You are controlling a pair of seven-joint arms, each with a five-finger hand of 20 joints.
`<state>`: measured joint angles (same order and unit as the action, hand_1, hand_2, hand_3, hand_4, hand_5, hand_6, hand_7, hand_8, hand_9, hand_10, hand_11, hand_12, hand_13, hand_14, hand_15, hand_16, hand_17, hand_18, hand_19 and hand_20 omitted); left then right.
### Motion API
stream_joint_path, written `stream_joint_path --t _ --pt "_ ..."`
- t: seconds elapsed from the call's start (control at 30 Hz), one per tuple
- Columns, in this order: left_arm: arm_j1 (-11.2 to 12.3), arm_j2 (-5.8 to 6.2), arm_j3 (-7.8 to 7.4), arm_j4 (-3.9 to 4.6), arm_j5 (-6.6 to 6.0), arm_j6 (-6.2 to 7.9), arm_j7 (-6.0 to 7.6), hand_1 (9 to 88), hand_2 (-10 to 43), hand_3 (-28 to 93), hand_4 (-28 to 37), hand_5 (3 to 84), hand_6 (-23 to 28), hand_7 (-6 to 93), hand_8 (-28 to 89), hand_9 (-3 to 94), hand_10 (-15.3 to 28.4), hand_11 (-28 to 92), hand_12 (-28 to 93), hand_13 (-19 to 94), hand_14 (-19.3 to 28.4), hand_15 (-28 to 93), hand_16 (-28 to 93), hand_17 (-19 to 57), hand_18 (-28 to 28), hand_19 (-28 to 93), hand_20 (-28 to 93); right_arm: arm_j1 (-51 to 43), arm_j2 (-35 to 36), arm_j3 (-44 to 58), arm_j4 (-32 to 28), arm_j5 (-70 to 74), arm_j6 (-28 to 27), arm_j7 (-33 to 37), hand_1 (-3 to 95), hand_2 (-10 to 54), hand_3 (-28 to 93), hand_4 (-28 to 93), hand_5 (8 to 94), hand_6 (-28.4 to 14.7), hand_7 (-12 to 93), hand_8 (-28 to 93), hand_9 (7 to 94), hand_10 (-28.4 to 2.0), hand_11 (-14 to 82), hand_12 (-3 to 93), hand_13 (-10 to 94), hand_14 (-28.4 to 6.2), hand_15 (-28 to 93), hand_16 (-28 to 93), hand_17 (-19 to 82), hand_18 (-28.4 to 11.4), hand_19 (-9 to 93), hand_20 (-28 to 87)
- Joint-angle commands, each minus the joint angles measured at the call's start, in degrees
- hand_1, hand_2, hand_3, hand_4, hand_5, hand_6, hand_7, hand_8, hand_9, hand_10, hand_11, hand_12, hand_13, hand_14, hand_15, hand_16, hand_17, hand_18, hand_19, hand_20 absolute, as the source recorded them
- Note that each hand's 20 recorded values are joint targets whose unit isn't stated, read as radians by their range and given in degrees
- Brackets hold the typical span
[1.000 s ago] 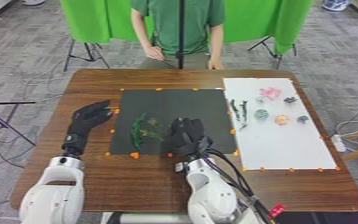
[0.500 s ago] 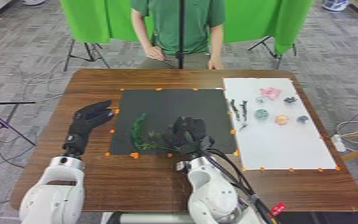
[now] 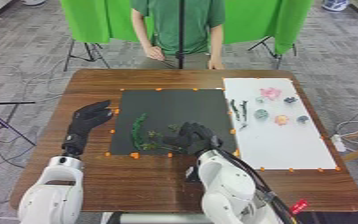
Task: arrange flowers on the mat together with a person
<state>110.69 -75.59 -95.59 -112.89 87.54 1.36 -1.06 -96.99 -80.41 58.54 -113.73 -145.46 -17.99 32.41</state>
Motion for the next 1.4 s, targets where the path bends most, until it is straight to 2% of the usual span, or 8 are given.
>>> stream_joint_path --t 0.03,0.23,0.37,0.47,0.73,0.87,1.0,1.4 --pt "0.5 -0.51 -0.16 -0.05 0.49 -0.79 -0.6 32.4 -9.1 63 -11.1 43.6 5.8 13.0 -6 42.8 13.5 20 14 33 19.5 22 1 0.1 15.6 18 19 -1.0 -0.2 -0.3 0.4 2.1 0.0 2.6 14.7 11.7 46 -12 62.0 -10.8 6 -3 84.5 -17.9 16.2 22.2 67 -16.9 65 38 28 -23.0 52 41" --pt "0.5 -0.49 -0.04 0.06 0.42 -0.91 -0.58 32.6 -9.0 63 -11.1 43.6 5.7 13.2 -6 42.8 13.6 20 14 33 19.6 22 1 0.1 15.6 18 19 -1.2 -0.3 -0.9 0.9 4.0 2.8 0.7 13.6 12.5 45 -11 62.3 -11.2 7 -4 85.0 -17.8 16.8 22.6 68 -16.5 65 37 28 -22.9 53 40" --pt "0.4 -0.61 0.14 0.12 0.39 -1.07 -0.45 32.6 -9.0 63 -11.0 43.6 5.8 13.2 -6 42.9 13.6 20 14 33 19.5 23 1 0.1 15.6 18 19 -1.5 -0.1 -1.7 0.8 3.3 3.6 0.3 12.2 12.1 48 -11 54.0 -9.5 9 0 82.3 -18.2 13.2 20.7 69 -16.3 61 36 28 -22.9 53 40" --pt "0.6 -0.59 -0.01 0.06 0.45 -0.98 -0.54 32.5 -9.0 63 -11.0 43.5 5.7 13.1 -6 42.9 13.6 20 14 33 19.5 22 1 0.1 15.6 18 19 -1.6 -0.1 -1.6 0.2 3.0 2.9 0.9 12.0 11.9 49 -12 50.9 -11.1 11 1 81.3 -18.8 12.8 20.4 69 -16.0 60 36 27 -23.0 53 39" --pt "1.0 -0.76 -0.46 -0.25 0.52 -0.91 -0.77 32.6 -8.9 63 -10.9 43.5 5.8 13.1 -6 42.9 13.6 20 14 33 19.5 22 1 0.1 15.6 18 19 -3.2 1.1 0.5 -2.0 4.0 0.3 3.6 13.3 11.8 48 -11 57.7 -13.4 7 0 84.5 -17.6 16.9 22.2 69 -15.7 63 37 29 -23.1 55 40" --pt "1.1 -0.55 -0.55 -0.45 0.65 -0.91 -0.87 32.5 -8.9 63 -10.9 43.5 5.7 13.1 -6 42.9 13.6 20 14 33 19.4 22 1 0.1 15.6 18 19 -5.2 -0.8 3.0 -3.5 3.5 -5.3 3.9 14.5 11.9 47 -11 60.1 -13.8 7 -1 87.5 -16.9 20.2 23.6 71 -15.6 67 38 31 -23.1 57 41" --pt "1.0 -0.49 -0.62 -0.39 0.64 -1.13 -0.94 32.6 -8.9 63 -11.0 43.5 5.7 13.2 -6 42.9 13.6 20 14 33 19.5 22 1 0.1 15.6 18 19 -4.9 1.0 2.2 -4.3 7.7 -7.6 7.0 15.4 12.2 46 -11 62.9 -13.3 8 -2 90.5 -15.9 22.5 24.6 74 -14.8 69 38 34 -23.3 59 41" --pt "0.9 -0.62 -0.64 -0.42 0.92 -1.31 -0.96 32.5 -9.0 63 -11.0 43.4 5.8 13.0 -6 42.8 13.6 20 14 33 19.5 22 1 0.0 15.6 18 19 -3.8 1.2 -0.4 -4.8 12.0 -9.4 5.7 15.1 12.9 45 -11 66.3 -11.8 9 -3 91.9 -15.4 24.4 25.7 75 -15.0 71 39 35 -23.4 61 41"
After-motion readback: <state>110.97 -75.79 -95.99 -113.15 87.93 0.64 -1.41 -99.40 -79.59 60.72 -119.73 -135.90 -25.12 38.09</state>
